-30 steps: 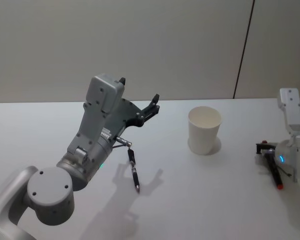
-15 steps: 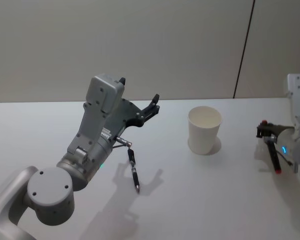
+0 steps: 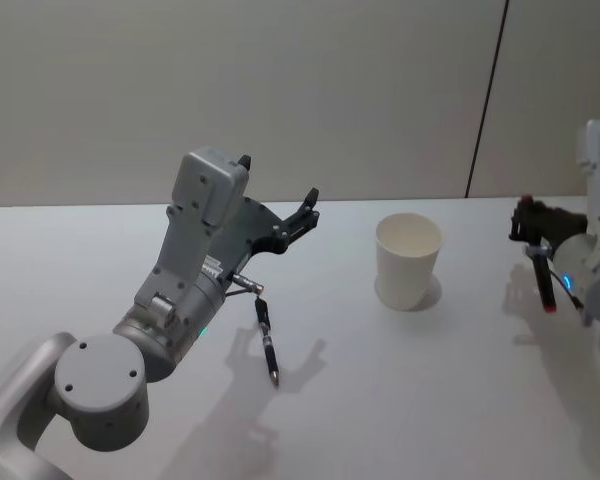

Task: Place the pen into the pen holder.

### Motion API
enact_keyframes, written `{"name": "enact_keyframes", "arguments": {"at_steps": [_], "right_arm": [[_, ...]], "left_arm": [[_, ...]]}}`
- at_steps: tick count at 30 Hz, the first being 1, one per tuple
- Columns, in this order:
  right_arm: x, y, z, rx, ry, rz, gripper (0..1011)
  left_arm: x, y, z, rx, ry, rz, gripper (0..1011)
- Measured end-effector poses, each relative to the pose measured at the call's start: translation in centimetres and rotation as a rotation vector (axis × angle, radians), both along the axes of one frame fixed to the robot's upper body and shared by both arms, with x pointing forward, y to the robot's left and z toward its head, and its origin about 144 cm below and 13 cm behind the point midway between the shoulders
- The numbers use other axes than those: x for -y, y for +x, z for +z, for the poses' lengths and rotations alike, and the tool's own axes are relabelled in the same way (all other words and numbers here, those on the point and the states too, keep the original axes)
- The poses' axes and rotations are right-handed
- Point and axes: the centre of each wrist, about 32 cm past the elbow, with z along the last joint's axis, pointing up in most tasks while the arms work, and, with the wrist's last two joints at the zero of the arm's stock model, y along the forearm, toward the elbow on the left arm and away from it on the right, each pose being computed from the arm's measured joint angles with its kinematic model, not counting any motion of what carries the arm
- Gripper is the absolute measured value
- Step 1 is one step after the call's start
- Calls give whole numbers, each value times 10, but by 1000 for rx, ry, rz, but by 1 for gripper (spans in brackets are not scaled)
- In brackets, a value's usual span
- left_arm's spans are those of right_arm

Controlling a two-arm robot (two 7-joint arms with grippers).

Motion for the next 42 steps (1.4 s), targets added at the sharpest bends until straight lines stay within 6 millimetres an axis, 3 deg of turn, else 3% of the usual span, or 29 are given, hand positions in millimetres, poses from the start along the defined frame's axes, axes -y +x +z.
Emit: {"name": "enact_keyframes", "arguments": {"at_steps": [23, 42], "right_arm": [[-30, 3, 7, 357, 9, 113, 165], [-68, 28, -18, 655, 1, 230, 165]], "left_arm": [[0, 0, 0, 0, 0, 0, 999], [0, 0, 0, 0, 0, 0, 1000]]}}
